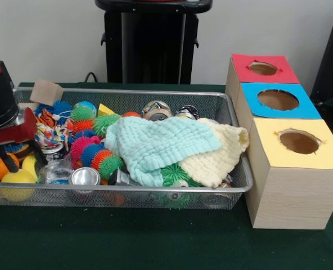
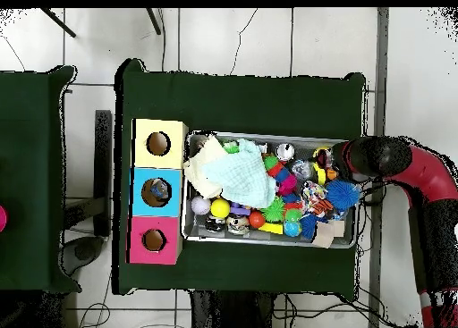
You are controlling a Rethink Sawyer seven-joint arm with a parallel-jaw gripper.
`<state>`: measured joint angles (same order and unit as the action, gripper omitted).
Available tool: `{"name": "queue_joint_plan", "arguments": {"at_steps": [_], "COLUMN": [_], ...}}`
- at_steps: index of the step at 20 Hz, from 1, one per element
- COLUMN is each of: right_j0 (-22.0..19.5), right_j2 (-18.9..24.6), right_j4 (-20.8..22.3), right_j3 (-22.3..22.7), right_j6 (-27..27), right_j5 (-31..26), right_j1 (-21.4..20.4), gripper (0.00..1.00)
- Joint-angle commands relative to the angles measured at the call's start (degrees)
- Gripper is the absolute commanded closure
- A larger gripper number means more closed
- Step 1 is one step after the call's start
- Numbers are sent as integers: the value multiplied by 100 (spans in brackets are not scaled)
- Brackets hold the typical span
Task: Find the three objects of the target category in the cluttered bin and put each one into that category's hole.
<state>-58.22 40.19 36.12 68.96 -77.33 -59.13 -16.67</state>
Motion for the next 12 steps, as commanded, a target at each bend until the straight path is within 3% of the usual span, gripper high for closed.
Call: {"name": "queue_joint_plan", "arguments": {"at_steps": [1, 12], "right_j0": [317, 870], "right_j2": [-112, -691], "right_j4": [406, 362], "right_j3": [795, 1288], "right_j6": [427, -728], "right_j5": [1096, 1611], "right_j1": [137, -322], "gripper": [0, 0]}}
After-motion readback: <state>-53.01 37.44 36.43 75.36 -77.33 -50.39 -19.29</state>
